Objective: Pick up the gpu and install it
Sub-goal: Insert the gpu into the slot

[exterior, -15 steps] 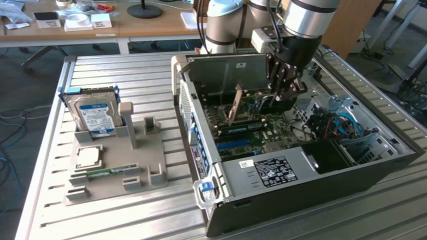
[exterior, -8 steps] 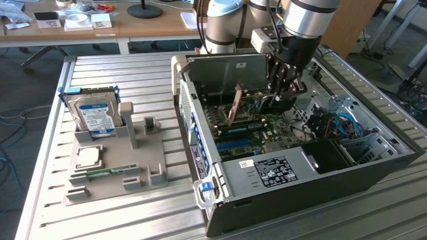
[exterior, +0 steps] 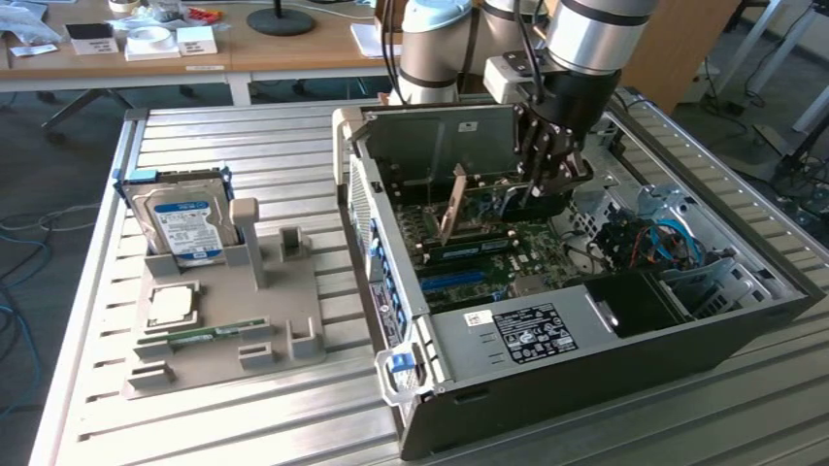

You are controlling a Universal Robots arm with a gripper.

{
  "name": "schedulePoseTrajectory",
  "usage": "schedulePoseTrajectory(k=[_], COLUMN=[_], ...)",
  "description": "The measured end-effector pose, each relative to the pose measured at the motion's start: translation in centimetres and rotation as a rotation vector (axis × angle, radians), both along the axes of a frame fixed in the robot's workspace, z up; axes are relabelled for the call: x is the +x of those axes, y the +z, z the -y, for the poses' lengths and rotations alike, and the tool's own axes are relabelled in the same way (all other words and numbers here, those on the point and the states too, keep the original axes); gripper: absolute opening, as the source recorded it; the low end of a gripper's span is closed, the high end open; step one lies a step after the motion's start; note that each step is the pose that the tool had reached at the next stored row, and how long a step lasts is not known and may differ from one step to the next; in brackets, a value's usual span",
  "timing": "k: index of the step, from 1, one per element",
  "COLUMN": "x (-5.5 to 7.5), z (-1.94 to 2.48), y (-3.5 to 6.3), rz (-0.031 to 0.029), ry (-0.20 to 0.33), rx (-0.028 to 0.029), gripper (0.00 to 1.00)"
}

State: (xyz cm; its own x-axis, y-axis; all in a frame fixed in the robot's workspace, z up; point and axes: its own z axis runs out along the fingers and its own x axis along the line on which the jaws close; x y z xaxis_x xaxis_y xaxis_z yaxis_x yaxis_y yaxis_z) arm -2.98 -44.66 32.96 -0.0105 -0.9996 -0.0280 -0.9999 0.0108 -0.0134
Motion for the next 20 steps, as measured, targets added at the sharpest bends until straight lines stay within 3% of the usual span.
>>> schedulePoseTrajectory(k=[20], x=[-0.13], z=[0.00], y=[-0.48], rz=[0.0002], ry=[0.000], rx=[-0.0001], gripper=[0.27])
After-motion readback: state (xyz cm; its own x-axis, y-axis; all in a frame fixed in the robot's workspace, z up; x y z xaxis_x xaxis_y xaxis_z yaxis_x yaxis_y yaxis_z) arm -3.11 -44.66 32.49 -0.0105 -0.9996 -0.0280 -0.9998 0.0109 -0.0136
